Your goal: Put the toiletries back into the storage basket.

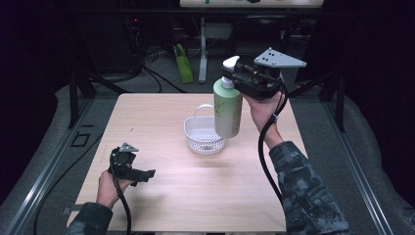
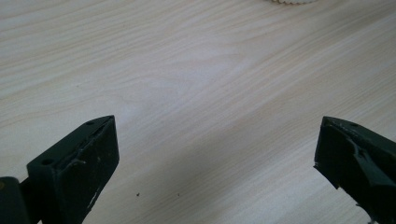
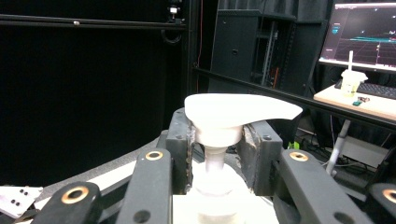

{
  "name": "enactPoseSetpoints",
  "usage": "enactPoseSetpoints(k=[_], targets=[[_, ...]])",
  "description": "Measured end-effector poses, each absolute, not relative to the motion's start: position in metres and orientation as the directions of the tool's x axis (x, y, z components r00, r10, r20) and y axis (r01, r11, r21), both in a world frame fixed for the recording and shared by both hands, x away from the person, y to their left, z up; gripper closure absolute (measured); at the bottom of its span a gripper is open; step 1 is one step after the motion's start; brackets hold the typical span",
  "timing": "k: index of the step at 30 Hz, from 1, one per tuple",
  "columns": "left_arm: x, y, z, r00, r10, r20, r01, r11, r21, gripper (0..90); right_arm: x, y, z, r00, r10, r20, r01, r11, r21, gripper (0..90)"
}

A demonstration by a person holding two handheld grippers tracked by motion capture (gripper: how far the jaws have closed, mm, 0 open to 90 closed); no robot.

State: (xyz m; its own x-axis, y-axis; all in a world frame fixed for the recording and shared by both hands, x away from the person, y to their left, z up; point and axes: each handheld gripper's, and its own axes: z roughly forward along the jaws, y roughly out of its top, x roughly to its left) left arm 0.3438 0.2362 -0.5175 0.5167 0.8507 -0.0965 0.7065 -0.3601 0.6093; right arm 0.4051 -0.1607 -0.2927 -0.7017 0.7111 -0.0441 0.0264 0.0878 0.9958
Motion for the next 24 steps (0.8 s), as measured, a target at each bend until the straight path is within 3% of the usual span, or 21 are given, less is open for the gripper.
enactPoseSetpoints(k=[24], targets=[[0.344,0.236,-0.517,0.518,0.850,-0.096,0.704,-0.360,0.612,0.0,0.422,-0.139,-0.303,-0.698,0.715,-0.032,0.042,0.086,0.995,67.2]])
